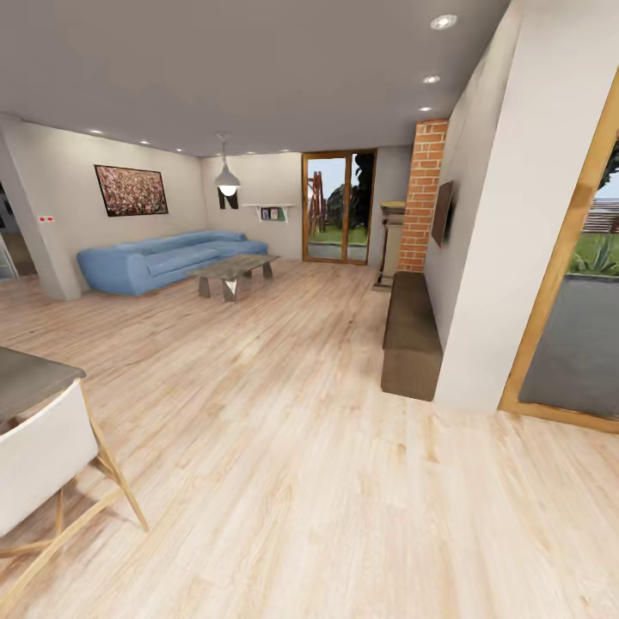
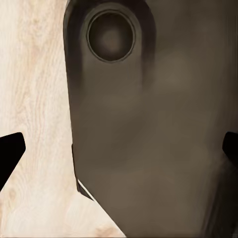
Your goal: In the kitchen, take the Vidalia onion out of the sink, dice it on the chopping board with the paring knife, put the diced onion into the bowl on the countertop, then place both the paring knife and the chopping board into the sink.
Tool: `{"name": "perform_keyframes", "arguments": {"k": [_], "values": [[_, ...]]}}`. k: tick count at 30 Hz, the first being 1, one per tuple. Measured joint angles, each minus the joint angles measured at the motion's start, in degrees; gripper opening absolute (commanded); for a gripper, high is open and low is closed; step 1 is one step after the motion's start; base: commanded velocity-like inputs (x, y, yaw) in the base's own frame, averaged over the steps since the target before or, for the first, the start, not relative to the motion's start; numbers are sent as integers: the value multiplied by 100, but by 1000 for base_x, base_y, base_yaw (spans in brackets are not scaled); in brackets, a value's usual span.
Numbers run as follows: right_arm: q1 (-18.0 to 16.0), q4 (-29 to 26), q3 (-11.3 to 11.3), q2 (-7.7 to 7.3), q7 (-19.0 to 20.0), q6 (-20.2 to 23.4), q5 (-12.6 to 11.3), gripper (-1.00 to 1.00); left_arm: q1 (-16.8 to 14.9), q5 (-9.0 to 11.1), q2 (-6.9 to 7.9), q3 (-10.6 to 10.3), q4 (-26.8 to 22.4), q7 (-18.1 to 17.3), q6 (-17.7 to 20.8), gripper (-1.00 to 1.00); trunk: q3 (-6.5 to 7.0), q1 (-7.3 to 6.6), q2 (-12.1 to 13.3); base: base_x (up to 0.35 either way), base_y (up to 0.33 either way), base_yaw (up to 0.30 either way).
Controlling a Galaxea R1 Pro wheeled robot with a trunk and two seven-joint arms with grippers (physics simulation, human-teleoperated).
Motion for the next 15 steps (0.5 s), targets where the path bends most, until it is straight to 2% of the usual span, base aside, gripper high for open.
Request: {"name": "perform_keyframes", "arguments": {"k": [2, 7, 15], "values": [[-60, -64, 1, 60, 7, -10, -15, 100, 7, -8, 50, 37, -58, 16, -19, 100, 2, 0, 1, 0, 0, 0], [-72, -123, 4, 103, 8, -16, -16, 100, 7, 0, 97, 28, -146, 16, -30, 100, 2, 0, 1, 0, 0, 0], [-78, -223, -5, 89, 7, -29, -21, 100, 7, 8, 147, 32, -404, 16, -43, 100, 2, 0, 1, 0, 0, 0]]}}
